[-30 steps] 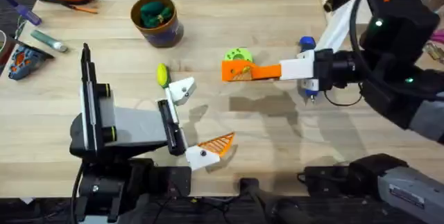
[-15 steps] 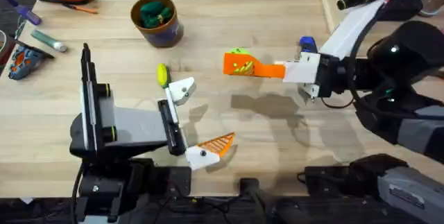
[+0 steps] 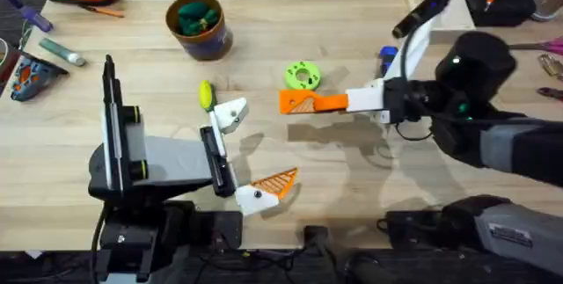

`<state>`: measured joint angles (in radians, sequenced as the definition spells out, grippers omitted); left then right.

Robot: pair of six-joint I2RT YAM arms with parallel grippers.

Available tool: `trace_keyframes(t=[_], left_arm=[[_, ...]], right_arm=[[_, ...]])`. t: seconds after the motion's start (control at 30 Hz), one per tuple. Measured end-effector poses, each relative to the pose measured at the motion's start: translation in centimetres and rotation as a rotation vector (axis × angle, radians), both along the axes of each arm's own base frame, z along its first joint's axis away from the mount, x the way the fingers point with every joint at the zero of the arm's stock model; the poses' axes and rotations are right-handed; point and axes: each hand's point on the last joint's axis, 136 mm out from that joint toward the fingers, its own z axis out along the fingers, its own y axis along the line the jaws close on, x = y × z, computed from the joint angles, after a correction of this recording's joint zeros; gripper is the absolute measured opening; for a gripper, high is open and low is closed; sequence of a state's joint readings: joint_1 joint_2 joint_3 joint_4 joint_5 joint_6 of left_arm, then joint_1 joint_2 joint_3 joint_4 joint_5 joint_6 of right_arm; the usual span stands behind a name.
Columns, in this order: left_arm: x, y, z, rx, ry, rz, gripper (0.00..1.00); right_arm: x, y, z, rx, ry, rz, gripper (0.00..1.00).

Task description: Pick up the gripper from the table and insert it into the empty holder that is missing its gripper. Then pick up a screw, insert it into the mounting hole, and use the screwdriver to tighten it. Finally, clean up the table by picking up the vegetable and placing it into the bucket.

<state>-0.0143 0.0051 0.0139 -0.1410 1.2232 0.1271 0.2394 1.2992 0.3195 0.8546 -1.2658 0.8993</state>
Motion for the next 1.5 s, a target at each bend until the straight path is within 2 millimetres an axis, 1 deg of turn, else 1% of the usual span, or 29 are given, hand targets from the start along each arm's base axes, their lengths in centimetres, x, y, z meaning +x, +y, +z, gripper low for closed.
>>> trace_keyframes(t=[0.13,0.33,0.57,0.73,1.0,1.23,1.4,1.5], left_arm=[[0.0,0.0,0.0,0.000,0.001,0.000,0.986],[0.0,0.0,0.0,0.000,0.000,0.000,0.986],[0.0,0.0,0.0,0.000,0.000,0.000,0.986],[0.0,0.0,0.0,0.000,0.001,0.000,0.986],[0.0,0.0,0.0,0.000,0.000,0.000,0.986],[0.0,0.0,0.0,0.000,0.000,0.000,0.986],[0.0,0.0,0.0,0.000,0.000,0.000,0.986],[0.0,0.0,0.0,0.000,0.000,0.000,0.986]], right_arm=[[-0.1,0.1,-1.2,0.002,0.067,0.037,0.012],[-0.7,0.3,-1.8,0.015,0.122,0.103,0.012],[-0.9,1.0,-0.5,0.031,0.081,0.178,0.012],[-1.3,1.3,-0.4,0.031,0.082,0.197,0.012],[-1.1,1.4,-0.5,0.025,0.136,0.185,0.012],[-1.4,2.0,-0.5,0.019,0.182,0.196,0.012],[-0.8,2.4,-0.6,0.015,0.205,0.205,0.012],[-0.5,3.1,-0.5,0.014,0.203,0.227,0.012]])
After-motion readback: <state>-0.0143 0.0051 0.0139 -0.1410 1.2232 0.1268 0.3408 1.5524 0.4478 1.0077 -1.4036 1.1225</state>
